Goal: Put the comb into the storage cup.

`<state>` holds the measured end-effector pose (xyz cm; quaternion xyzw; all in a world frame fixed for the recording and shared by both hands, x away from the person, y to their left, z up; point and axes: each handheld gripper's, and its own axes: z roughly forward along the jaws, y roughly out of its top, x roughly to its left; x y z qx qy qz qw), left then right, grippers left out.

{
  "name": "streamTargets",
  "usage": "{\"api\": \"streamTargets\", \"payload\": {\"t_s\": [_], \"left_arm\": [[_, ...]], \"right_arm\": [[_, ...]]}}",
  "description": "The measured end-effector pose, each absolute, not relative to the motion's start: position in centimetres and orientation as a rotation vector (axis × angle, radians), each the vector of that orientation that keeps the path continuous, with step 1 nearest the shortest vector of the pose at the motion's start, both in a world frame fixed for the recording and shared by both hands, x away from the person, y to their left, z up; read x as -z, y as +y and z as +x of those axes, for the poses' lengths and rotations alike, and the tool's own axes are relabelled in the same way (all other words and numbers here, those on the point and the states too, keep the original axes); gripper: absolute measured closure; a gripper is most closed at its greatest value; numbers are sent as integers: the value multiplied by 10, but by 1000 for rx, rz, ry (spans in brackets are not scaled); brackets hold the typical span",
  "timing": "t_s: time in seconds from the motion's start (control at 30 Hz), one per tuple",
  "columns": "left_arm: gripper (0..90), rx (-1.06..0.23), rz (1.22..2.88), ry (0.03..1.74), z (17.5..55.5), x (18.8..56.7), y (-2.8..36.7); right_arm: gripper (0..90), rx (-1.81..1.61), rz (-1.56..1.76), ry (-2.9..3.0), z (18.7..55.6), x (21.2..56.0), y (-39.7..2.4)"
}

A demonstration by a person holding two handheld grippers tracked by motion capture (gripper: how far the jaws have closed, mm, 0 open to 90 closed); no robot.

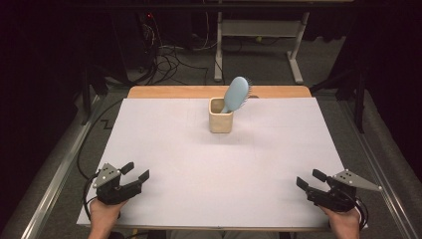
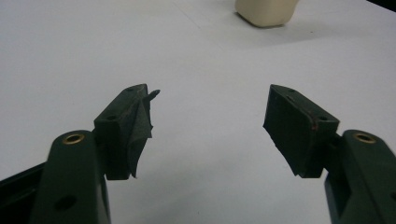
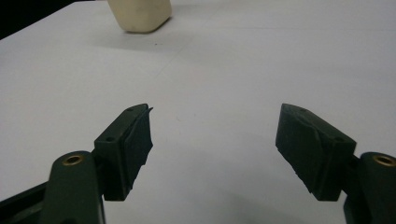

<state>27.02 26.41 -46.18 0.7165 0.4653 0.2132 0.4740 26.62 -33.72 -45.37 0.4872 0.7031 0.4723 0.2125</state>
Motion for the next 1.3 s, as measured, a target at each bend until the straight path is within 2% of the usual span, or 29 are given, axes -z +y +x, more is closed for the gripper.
{"api": "streamTargets", "payload": {"t_s": [1.3], "left_arm": [[324, -513, 1765, 1137, 271, 463, 263]], "right_arm": [[267, -1327, 1406, 1885, 253, 469, -349]]}}
